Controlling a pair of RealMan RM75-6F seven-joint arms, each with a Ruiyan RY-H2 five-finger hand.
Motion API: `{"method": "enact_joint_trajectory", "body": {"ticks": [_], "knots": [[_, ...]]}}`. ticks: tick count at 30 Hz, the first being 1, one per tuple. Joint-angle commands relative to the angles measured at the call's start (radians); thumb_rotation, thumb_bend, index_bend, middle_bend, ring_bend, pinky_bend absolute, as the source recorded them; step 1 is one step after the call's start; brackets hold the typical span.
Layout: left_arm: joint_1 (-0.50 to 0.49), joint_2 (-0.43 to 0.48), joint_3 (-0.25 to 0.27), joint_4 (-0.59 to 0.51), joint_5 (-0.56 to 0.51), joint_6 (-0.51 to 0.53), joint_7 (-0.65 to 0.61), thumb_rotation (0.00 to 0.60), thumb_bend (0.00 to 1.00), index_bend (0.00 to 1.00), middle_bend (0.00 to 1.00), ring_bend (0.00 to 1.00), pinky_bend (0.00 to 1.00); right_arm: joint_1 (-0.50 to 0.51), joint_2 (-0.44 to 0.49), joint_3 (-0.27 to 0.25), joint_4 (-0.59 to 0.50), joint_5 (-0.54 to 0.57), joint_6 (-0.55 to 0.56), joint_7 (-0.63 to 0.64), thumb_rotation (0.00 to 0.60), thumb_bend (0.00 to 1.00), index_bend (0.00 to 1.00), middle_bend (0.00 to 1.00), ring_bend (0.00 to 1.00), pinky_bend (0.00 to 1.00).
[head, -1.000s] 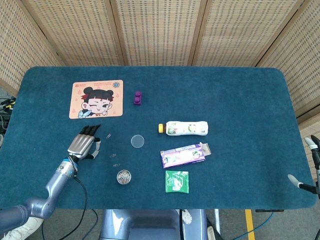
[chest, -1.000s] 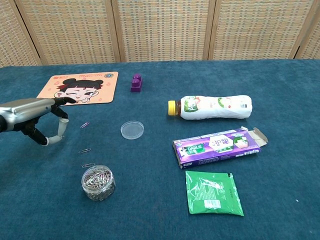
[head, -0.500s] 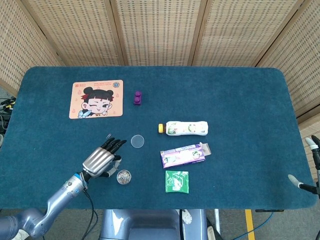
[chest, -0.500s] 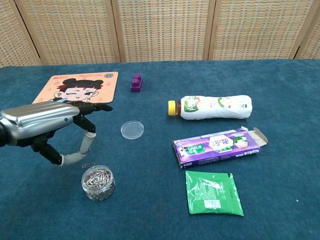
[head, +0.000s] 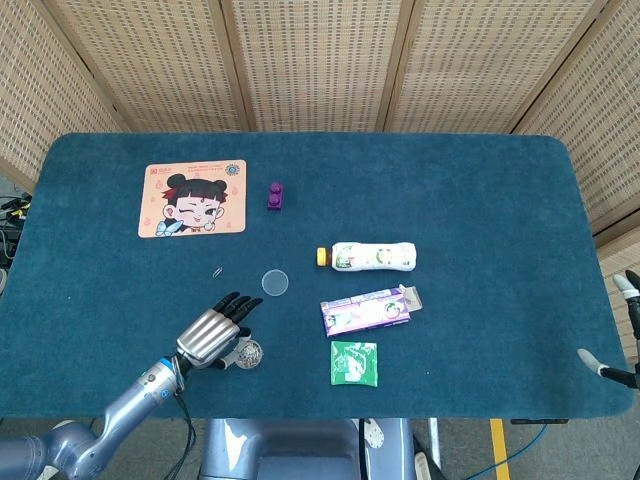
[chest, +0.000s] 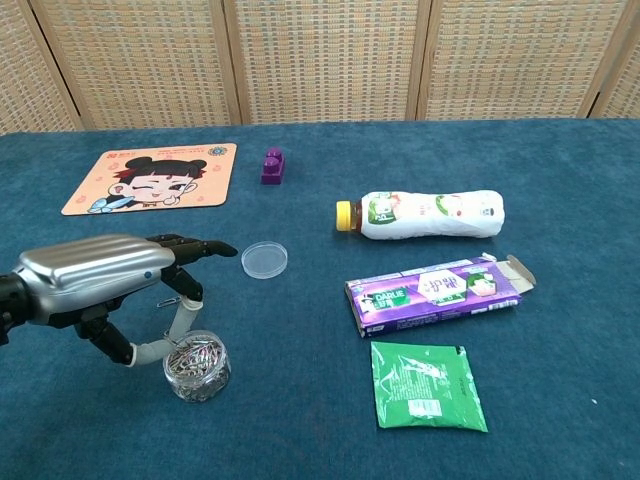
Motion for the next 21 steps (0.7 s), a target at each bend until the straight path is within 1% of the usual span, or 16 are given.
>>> {"method": "enact_joint_trajectory", "body": {"ticks": [1,3,5,8,14,16,18,21], "knots": [[-0.001,-0.003,0.000,0.000,0.001,-0.001,-0.007,0.600,0.44,0.66,0.00,0.00,0.00,-0.001,0.001,0.000,-0.002,0.000,0.002,0.001,0.600,0.00,0.00,0.00,0.00,0.00],[-0.004,-0.005,0.001,0.005,0.006,-0.004,-0.021,0.600,0.44,0.53,0.00,0.00,0.00,-0.002,0.002,0.000,-0.002,0.000,0.002,0.003,0.600,0.00,0.00,0.00,0.00,0.00],[-0.008,-0.005,-0.001,0.004,0.012,-0.007,-0.045,0.600,0.44,0.32,0.00,0.00,0.00,-0.002,0.002,0.000,-0.002,0.001,0.002,0.004,0.600,0.00,0.00,0.00,0.00,0.00],[-0.010,-0.007,0.000,0.010,0.031,-0.001,-0.072,0.600,0.39,0.18,0.00,0.00,0.00,-0.002,0.003,0.000,0.000,0.000,0.003,0.007,0.600,0.00,0.00,0.00,0.00,0.00],[-0.007,0.010,-0.009,-0.001,0.057,0.031,-0.132,0.600,0.25,0.05,0.00,0.00,0.00,-0.003,0.005,0.001,0.001,0.001,0.003,0.014,0.600,0.00,0.00,0.00,0.00,0.00],[-0.005,0.028,-0.014,-0.011,0.064,0.044,-0.156,0.600,0.20,0.02,0.00,0.00,0.00,-0.003,0.005,0.001,0.000,0.000,0.004,0.015,0.600,0.00,0.00,0.00,0.00,0.00],[-0.006,0.042,-0.015,-0.018,0.070,0.048,-0.171,0.600,0.17,0.01,0.00,0.00,0.00,-0.004,0.005,0.001,-0.001,-0.001,0.006,0.016,0.600,0.00,0.00,0.00,0.00,0.00],[-0.001,0.062,-0.023,-0.027,0.077,0.070,-0.187,0.600,0.16,0.00,0.00,0.00,0.00,-0.005,0.006,0.000,-0.001,-0.002,0.007,0.016,0.600,0.00,0.00,0.00,0.00,0.00]]}}
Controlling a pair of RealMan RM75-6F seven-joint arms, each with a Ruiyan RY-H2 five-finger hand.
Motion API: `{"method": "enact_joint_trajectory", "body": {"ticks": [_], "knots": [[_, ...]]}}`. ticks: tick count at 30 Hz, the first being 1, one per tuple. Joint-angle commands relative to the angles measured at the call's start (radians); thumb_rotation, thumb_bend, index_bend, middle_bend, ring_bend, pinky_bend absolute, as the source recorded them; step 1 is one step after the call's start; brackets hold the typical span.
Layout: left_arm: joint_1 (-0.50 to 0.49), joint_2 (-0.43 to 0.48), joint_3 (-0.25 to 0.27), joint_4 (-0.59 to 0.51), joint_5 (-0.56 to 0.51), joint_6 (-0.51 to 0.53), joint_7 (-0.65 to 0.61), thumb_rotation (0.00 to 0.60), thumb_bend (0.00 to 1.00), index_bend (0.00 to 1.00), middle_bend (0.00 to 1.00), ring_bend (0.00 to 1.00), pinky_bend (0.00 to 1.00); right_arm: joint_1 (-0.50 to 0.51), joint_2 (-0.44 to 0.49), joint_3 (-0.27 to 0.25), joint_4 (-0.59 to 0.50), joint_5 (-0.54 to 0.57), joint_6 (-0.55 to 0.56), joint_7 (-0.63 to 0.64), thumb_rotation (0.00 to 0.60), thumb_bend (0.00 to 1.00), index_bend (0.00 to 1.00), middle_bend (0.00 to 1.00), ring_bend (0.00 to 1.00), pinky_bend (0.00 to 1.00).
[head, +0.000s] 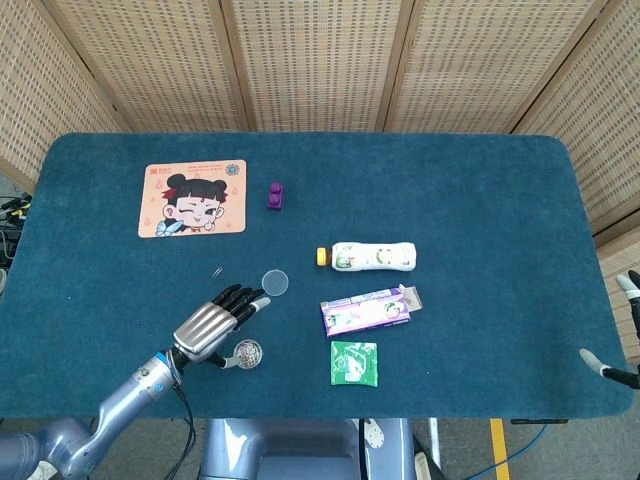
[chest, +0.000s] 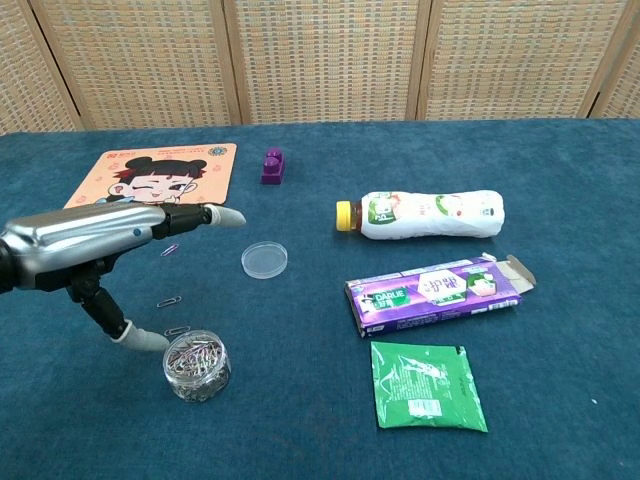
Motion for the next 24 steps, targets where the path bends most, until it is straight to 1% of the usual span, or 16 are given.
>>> {"method": "enact_joint_trajectory", "body": {"ticks": [1,3,5,6,8,10,11,14,17,20,24], "knots": [[0.012,0.029,-0.015,-0.014,0.006,0.041,-0.016,0.600,0.16,0.00,0.00,0.00,0.00,-0.001,0.000,-0.001,0.000,-0.001,0.000,0.000,0.600,0.00,0.00,0.00,0.00,0.00],[0.033,0.062,-0.028,-0.027,-0.004,0.086,-0.011,0.600,0.16,0.00,0.00,0.00,0.00,-0.001,0.000,-0.001,0.000,-0.001,0.001,0.000,0.600,0.00,0.00,0.00,0.00,0.00],[0.076,0.107,-0.045,-0.043,-0.056,0.148,0.034,0.600,0.15,0.00,0.00,0.00,0.00,-0.002,0.001,-0.001,0.000,-0.001,0.002,0.003,0.600,0.00,0.00,0.00,0.00,0.00],[0.099,0.123,-0.051,-0.058,-0.086,0.177,0.069,0.600,0.13,0.00,0.00,0.00,0.00,-0.002,0.002,-0.001,0.000,-0.001,0.003,0.004,0.600,0.00,0.00,0.00,0.00,0.00],[0.160,0.146,-0.069,-0.085,-0.167,0.274,0.173,0.600,0.06,0.00,0.00,0.00,0.00,-0.004,0.003,0.000,-0.001,-0.001,0.006,0.008,0.600,0.00,0.00,0.00,0.00,0.00],[0.222,0.169,-0.081,-0.119,-0.223,0.370,0.218,0.600,0.02,0.00,0.00,0.00,0.00,-0.005,0.005,0.001,-0.002,-0.001,0.009,0.013,0.600,0.00,0.00,0.00,0.00,0.00],[0.258,0.190,-0.080,-0.136,-0.235,0.417,0.214,0.600,0.01,0.00,0.00,0.00,0.00,-0.006,0.006,0.000,-0.003,-0.004,0.012,0.016,0.600,0.00,0.00,0.00,0.00,0.00],[0.296,0.220,-0.072,-0.145,-0.231,0.459,0.191,0.600,0.01,0.00,0.00,0.00,0.00,-0.007,0.007,-0.001,-0.004,-0.011,0.015,0.017,0.600,0.00,0.00,0.00,0.00,0.00],[0.346,0.253,-0.060,-0.140,-0.218,0.508,0.140,0.600,0.01,0.00,0.00,0.00,0.00,-0.008,0.009,-0.006,-0.005,-0.023,0.018,0.019,0.600,0.00,0.00,0.00,0.00,0.00],[0.388,0.270,-0.041,-0.113,-0.192,0.542,0.084,0.600,0.01,0.00,0.00,0.00,0.00,-0.011,0.012,-0.011,-0.006,-0.035,0.024,0.021,0.600,0.00,0.00,0.00,0.00,0.00],[0.426,0.277,-0.023,-0.077,-0.177,0.554,0.005,0.600,0.01,0.00,0.00,0.00,0.00,-0.015,0.010,-0.014,-0.007,-0.045,0.036,0.017,0.600,0.00,0.00,0.00,0.00,0.00]]}}
